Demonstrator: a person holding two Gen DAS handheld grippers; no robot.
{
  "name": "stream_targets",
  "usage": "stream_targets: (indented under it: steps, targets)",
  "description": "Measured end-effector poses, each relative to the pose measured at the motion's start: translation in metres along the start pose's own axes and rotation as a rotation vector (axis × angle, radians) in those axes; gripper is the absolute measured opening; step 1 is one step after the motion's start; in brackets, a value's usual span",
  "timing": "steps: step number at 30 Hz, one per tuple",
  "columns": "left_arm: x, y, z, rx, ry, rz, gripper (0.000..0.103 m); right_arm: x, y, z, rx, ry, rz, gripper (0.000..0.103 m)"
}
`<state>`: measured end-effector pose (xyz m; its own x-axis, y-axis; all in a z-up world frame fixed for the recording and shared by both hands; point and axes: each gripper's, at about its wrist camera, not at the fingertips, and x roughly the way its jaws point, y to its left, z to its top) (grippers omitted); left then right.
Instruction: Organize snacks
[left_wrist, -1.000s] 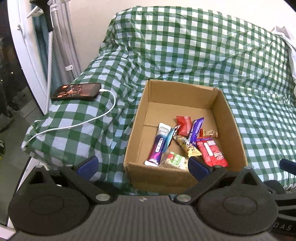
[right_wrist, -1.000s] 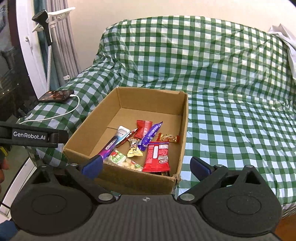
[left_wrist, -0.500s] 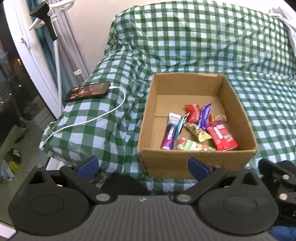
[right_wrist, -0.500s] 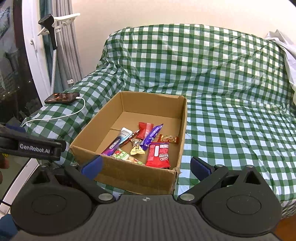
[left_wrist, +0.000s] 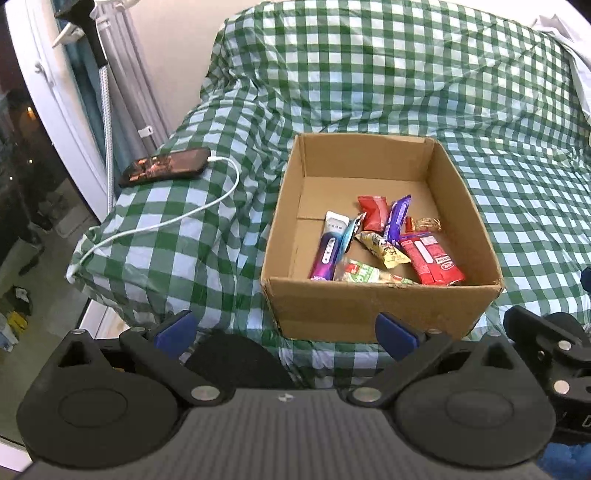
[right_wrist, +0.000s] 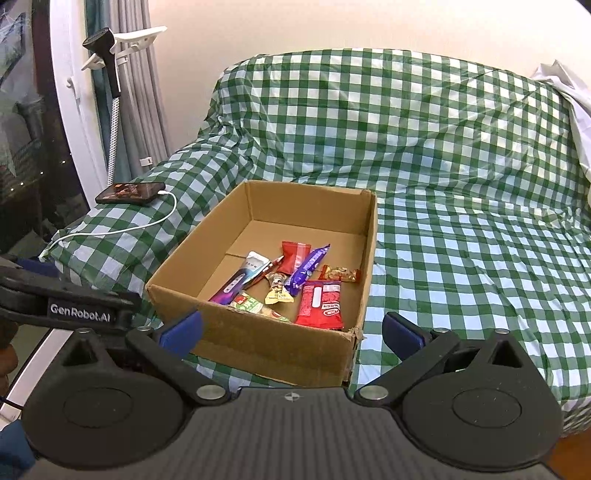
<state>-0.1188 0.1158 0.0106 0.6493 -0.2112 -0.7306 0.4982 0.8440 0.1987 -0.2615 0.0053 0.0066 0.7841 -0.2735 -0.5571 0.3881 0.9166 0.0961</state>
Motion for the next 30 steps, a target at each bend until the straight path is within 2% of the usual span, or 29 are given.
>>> stream_targets:
  steps: [15, 30]
  targets:
    - [0.006, -0.001, -0.001, 0.008, 0.017, 0.003, 0.103, 0.013, 0.003, 0.002, -0.033, 0.014, -0.008, 0.102]
    - [0.004, -0.001, 0.0, -0.003, 0.001, -0.012, 0.103, 0.015, 0.002, 0.002, -0.03, 0.005, -0.005, 0.102]
